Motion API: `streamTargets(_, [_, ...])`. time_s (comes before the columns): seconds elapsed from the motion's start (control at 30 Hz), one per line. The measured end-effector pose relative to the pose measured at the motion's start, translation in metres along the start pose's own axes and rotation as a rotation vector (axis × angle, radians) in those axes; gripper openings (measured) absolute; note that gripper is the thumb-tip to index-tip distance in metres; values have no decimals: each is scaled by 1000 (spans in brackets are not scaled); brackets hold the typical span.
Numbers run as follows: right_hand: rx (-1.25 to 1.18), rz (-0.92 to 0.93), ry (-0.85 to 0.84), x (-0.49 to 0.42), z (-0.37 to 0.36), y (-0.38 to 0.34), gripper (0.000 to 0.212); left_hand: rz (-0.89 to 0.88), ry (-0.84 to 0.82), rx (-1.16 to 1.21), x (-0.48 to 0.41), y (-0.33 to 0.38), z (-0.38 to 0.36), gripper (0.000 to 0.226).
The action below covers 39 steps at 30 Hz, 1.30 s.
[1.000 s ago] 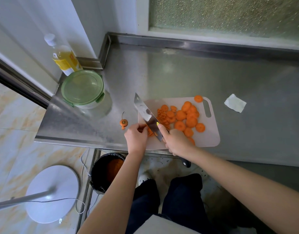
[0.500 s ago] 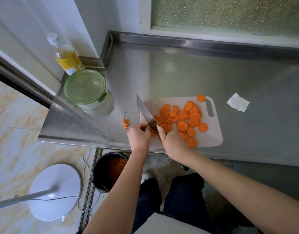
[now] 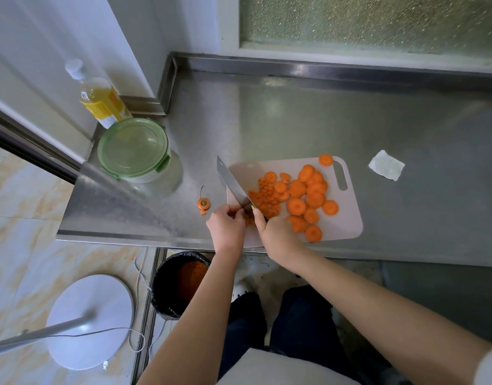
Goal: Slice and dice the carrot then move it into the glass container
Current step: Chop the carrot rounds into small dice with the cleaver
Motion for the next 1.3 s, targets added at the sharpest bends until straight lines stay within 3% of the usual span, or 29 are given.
streamTargets(0.13, [-9, -62, 58, -12, -1, 13, 52, -36, 9, -19, 1, 2, 0, 10])
streamTargets(0.23, [-91, -73, 118, -21, 3, 24, 68, -55, 19, -26, 3, 2, 0, 8])
streamTargets(0.5, [-103, -68, 166, -24, 21, 27, 69, -90, 0, -23, 3, 4, -3, 10])
streamTargets(0.77, [-93, -27, 120, -24, 23, 27, 67, -165, -58, -25, 4, 4, 3, 12])
streamTargets(1.07, [-42, -34, 66, -9, 21, 30, 69, -295, -140, -159, 7, 5, -5, 34])
streamTargets(1.3, [-12, -30, 98, -8, 21, 31, 68, -302, -117, -160, 6, 11, -7, 29])
Point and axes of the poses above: each hand's wrist, its own x-axis away from the middle knuckle, its own z-axis out of the back of the hand, y = z × x, the point moved 9 cm from there along -x, towards the middle knuckle, and after that the axes turned 6 degrees about z, right-handed, at the moved point
